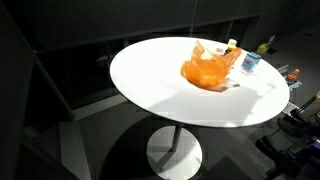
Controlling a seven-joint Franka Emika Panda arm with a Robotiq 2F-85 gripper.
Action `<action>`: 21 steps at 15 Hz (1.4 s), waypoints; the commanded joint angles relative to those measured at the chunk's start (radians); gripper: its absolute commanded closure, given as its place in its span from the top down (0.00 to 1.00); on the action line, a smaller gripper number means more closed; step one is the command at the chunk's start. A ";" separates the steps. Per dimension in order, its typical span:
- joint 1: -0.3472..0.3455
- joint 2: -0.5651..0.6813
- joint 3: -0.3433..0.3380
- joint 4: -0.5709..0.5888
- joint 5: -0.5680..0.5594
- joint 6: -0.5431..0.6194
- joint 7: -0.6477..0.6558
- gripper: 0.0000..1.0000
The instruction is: Put the blue box in the plastic
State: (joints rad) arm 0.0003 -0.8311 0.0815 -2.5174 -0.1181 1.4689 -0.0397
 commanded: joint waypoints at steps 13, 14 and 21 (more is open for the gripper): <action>0.002 0.122 -0.038 0.110 -0.015 0.054 0.018 1.00; 0.000 0.144 -0.043 0.128 -0.013 0.059 0.017 1.00; -0.034 0.348 -0.095 0.292 -0.022 0.203 0.019 1.00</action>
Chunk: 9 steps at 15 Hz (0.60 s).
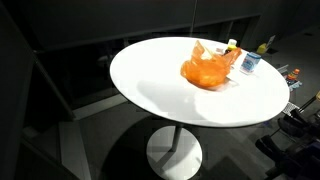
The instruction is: Put the blue box in the plastic
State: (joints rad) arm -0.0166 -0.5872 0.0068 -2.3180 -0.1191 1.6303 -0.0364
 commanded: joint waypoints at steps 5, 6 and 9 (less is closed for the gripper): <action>-0.060 0.270 -0.052 0.182 -0.037 0.178 0.037 1.00; -0.069 0.306 -0.059 0.197 -0.039 0.207 0.043 1.00; -0.092 0.396 -0.075 0.221 -0.052 0.300 0.076 1.00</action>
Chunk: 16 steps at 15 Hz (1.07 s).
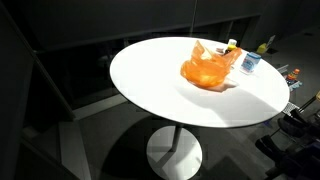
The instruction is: Put the blue box in the plastic
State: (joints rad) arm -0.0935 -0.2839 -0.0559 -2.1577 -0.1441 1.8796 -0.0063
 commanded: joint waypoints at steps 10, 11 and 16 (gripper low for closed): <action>-0.030 0.255 -0.055 0.084 -0.005 0.162 0.054 1.00; -0.030 0.259 -0.055 0.084 -0.005 0.162 0.054 1.00; -0.029 0.253 -0.056 0.081 -0.011 0.159 0.067 1.00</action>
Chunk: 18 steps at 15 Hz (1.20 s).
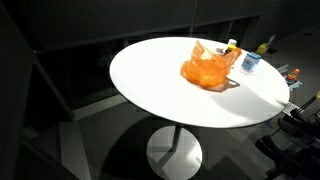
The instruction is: Put the blue box in the plastic
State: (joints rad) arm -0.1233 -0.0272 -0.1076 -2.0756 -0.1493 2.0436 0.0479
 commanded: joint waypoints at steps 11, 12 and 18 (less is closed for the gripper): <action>-0.047 0.272 -0.048 0.075 0.114 0.047 -0.038 1.00; -0.046 0.301 -0.045 0.084 0.113 0.065 -0.040 1.00; -0.046 0.465 -0.027 0.149 0.105 0.140 -0.068 1.00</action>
State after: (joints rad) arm -0.1636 0.3719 -0.1466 -1.9871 -0.0562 2.1773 0.0201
